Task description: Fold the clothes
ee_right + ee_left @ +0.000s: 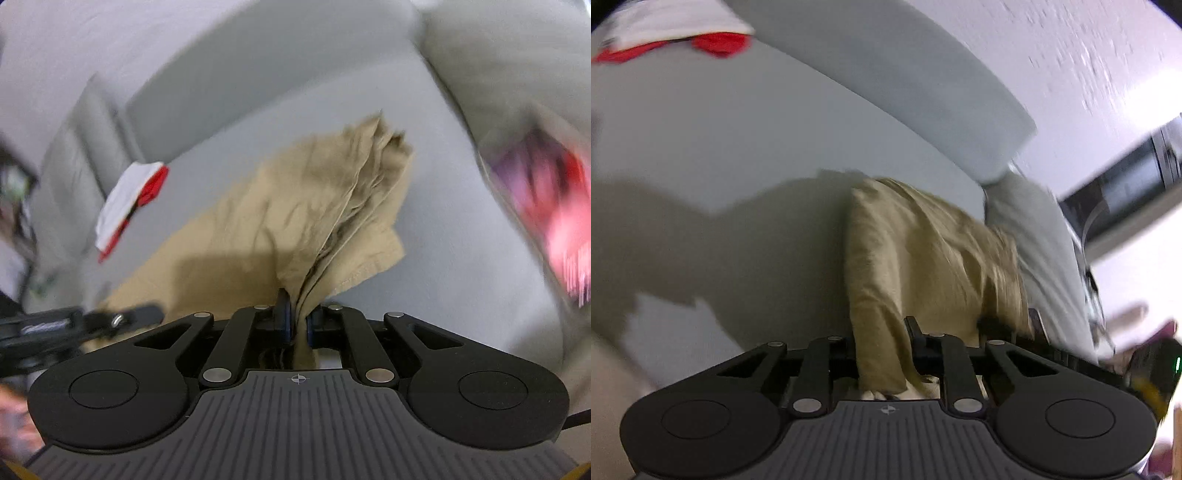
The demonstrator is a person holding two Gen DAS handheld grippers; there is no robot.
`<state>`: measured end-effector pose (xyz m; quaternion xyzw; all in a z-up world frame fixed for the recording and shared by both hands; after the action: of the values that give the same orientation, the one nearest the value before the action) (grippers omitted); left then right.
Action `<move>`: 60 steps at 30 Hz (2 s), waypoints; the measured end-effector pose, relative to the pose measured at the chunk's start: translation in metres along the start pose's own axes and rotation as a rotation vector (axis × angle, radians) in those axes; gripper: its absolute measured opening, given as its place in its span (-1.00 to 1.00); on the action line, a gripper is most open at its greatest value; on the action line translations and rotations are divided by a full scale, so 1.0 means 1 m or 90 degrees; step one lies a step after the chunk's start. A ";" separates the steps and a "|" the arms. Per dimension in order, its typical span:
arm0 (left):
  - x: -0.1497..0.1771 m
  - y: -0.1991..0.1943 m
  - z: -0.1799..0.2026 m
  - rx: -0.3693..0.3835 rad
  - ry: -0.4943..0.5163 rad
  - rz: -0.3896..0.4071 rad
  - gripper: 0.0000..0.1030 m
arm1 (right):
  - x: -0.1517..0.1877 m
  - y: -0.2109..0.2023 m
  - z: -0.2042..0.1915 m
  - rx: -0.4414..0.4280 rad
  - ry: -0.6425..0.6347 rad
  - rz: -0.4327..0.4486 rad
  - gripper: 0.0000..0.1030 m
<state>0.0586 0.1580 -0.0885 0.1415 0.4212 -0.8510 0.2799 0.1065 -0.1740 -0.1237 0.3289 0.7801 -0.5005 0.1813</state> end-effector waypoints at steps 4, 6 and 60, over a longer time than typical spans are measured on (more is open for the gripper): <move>0.016 0.003 -0.020 -0.020 -0.029 0.008 -0.44 | -0.013 0.026 -0.032 -0.006 -0.088 -0.031 -0.86; 0.016 0.001 -0.014 -0.034 0.002 0.008 -0.29 | -0.004 0.042 -0.030 0.020 -0.093 -0.065 -0.78; 0.026 -0.016 0.032 -0.075 0.276 -0.081 -0.81 | 0.051 -0.059 -0.027 0.013 -0.283 -0.065 -0.66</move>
<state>0.0287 0.1308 -0.0713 0.2777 0.5281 -0.7908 0.1364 0.0306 -0.1499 -0.1043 0.1720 0.7313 -0.5772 0.3200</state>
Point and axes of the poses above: each gripper's, at about its wrist camera, not at the fingertips, and y roughly the way its jaws point, z to its right, x to its underside, the point moved 4 cm from there along y, roughly the way its jaws point, and after that the axes turned 1 degree about z, right-handed, at the moved point
